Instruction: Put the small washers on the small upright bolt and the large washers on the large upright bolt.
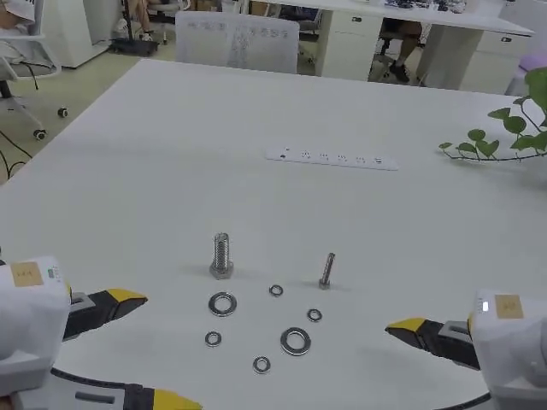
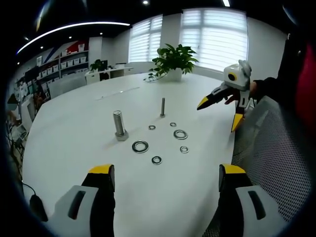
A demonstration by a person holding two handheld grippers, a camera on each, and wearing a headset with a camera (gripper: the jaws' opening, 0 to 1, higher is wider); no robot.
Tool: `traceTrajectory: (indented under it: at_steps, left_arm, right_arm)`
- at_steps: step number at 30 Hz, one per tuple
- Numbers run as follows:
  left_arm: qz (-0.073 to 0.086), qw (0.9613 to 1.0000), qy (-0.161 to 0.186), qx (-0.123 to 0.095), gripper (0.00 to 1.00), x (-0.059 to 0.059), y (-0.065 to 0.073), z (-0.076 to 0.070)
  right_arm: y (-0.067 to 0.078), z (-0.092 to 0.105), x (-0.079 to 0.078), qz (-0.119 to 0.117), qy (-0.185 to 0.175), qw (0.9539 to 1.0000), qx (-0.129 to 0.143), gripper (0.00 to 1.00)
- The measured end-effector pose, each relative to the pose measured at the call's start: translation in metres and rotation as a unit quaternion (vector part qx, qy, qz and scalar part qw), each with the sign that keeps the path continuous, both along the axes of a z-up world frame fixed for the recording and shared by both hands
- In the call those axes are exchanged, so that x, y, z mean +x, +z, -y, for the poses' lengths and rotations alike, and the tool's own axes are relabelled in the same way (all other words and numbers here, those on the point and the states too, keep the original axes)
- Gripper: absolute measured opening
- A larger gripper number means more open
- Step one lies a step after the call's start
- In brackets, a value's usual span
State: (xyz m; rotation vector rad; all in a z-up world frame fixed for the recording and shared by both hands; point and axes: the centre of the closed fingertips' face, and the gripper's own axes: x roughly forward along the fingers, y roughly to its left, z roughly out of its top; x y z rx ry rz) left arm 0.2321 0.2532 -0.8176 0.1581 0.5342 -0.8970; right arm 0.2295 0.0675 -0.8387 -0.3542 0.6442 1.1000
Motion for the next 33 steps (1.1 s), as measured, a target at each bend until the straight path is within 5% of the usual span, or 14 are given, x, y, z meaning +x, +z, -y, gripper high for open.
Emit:
traceTrajectory:
  at_steps: [18, 29, 33]
  left_arm:
    - [-0.003, 1.0, -0.001, 0.003, 0.87, 0.0, -0.002, 0.001]
    - [0.002, 1.0, 0.003, -0.001, 0.87, 0.001, 0.001, -0.001]
    - [0.004, 1.0, 0.004, 0.0, 0.86, 0.001, 0.002, -0.001]
  right_arm:
    - [0.001, 0.003, 0.003, 0.003, 0.002, 1.0, -0.004, 0.83]
    - [0.011, -0.016, 0.021, 0.03, 0.065, 0.9961, -0.052, 0.77]
    - [0.012, -0.024, 0.026, 0.033, 0.101, 0.9913, -0.077, 0.73]
